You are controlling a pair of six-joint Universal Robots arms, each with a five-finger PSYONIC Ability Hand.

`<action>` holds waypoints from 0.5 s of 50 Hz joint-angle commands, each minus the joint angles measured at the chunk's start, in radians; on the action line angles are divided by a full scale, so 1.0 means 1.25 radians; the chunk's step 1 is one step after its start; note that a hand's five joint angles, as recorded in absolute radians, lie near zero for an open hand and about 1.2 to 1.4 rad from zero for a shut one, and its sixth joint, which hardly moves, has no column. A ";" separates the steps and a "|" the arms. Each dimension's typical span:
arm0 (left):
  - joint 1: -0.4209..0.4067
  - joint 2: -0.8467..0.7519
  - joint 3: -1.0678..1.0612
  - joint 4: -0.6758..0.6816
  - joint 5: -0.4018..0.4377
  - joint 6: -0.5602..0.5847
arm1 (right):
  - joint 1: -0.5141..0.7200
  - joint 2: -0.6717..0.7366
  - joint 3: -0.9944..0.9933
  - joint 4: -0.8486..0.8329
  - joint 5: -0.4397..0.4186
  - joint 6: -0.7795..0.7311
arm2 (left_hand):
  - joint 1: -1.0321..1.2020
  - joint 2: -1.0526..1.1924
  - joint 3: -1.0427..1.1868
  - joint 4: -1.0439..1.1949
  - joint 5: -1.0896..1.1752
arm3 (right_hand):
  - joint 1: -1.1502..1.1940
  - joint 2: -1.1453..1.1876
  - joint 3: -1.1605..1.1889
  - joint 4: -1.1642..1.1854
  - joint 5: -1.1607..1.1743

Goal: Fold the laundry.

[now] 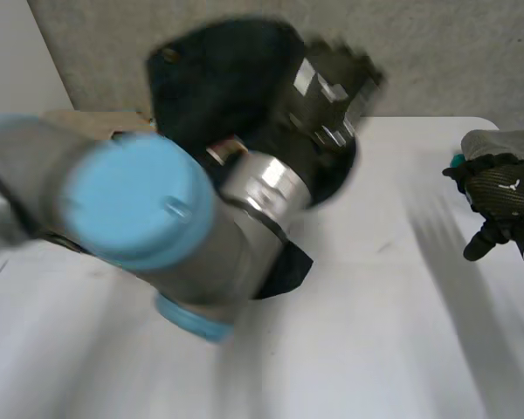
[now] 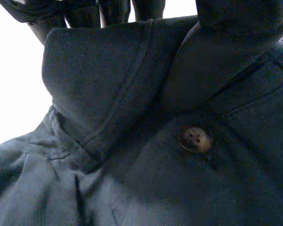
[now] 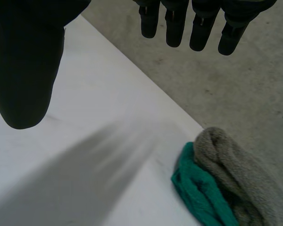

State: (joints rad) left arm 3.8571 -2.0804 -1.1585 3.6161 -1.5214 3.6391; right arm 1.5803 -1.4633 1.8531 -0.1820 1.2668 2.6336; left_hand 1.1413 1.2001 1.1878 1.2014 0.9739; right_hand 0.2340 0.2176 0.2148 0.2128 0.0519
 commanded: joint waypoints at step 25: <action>-0.031 0.247 -0.341 -0.030 0.090 -0.135 | 0.038 0.031 -0.178 0.129 -0.002 -0.002 | -0.714 -0.761 -0.751 -0.762 -0.720 | -0.048 -0.034 -0.032 -0.031 -0.041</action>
State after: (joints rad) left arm 3.7453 -1.9105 -1.4730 3.5843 -1.3639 3.4695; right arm 1.5333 -1.4077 1.6980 -0.1530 1.2752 2.6236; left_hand 0.2839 0.2623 0.2641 0.2580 0.0767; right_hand 0.2340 0.2176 0.2148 0.2128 0.0519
